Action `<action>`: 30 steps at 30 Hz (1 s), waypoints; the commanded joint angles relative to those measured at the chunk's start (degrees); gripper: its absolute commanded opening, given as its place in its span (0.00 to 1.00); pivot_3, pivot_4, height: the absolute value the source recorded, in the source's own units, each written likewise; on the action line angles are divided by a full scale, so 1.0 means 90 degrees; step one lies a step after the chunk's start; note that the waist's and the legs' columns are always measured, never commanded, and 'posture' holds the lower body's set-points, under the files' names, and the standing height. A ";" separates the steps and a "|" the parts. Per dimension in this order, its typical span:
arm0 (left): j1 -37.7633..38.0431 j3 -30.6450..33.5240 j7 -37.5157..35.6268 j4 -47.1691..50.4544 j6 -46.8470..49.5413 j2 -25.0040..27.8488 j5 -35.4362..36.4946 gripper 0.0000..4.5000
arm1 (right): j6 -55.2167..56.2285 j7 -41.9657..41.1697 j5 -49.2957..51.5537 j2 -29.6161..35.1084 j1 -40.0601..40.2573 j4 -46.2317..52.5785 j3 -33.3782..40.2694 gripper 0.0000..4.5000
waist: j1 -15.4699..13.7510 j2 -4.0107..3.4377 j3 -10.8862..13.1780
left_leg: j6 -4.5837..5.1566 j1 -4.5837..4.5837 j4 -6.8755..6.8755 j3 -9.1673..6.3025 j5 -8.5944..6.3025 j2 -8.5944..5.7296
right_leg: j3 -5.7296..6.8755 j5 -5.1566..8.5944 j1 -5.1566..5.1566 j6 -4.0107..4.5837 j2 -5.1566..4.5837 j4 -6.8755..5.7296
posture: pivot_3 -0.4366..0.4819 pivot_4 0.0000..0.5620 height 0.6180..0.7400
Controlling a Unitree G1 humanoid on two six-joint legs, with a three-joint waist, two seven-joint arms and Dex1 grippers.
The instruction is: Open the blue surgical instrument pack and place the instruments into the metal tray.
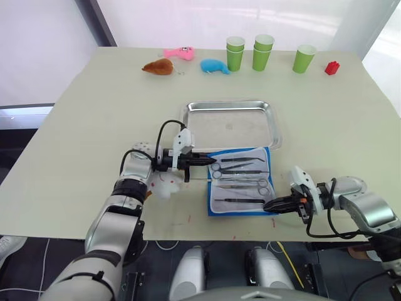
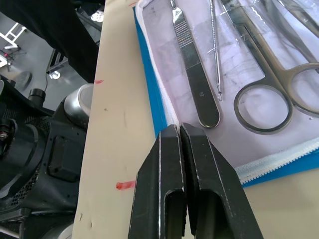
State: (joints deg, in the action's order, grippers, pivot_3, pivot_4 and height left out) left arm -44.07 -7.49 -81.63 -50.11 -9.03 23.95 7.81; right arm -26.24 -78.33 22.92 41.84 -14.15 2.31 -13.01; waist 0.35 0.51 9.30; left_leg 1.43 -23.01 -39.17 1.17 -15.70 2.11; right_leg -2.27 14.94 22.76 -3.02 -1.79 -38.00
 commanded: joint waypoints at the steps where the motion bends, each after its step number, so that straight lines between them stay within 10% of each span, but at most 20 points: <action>1: 0.0068 -0.0326 -0.0355 -0.0071 -0.0036 -0.0120 -0.0241 0.00 | -0.0165 -0.0070 0.0133 0.0063 0.0093 0.0202 0.0028 0.02 | 0.0002 0.0000 0.0000 | 0.0000 0.0000 0.0000 0.0000 0.0000 0.0000 | 0.0002 0.0000 0.0000 0.0000 0.0000 0.0000 | 0.48 0.27 1.00; 30: -0.0039 0.0001 0.0964 -0.0443 0.0449 0.0023 -0.0510 0.00 | 0.0795 0.0127 -0.0371 0.0073 0.0319 0.0081 0.0046 0.02 | 0.0026 0.0005 -0.0014 | 0.0000 0.0022 -0.0002 -0.0001 0.0000 0.0000 | 0.0002 0.0000 -0.0018 0.0000 0.0002 -0.0011 | 0.48 0.27 1.00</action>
State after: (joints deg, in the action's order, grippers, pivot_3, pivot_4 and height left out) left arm -45.79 -8.23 -78.46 -52.28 -7.05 23.04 4.88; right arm -20.74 -77.58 20.91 42.29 -10.86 3.80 -12.69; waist 0.58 0.55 9.17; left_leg 1.43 -22.81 -39.19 1.15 -15.69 2.11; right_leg -2.25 14.94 22.59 -3.02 -1.77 -38.10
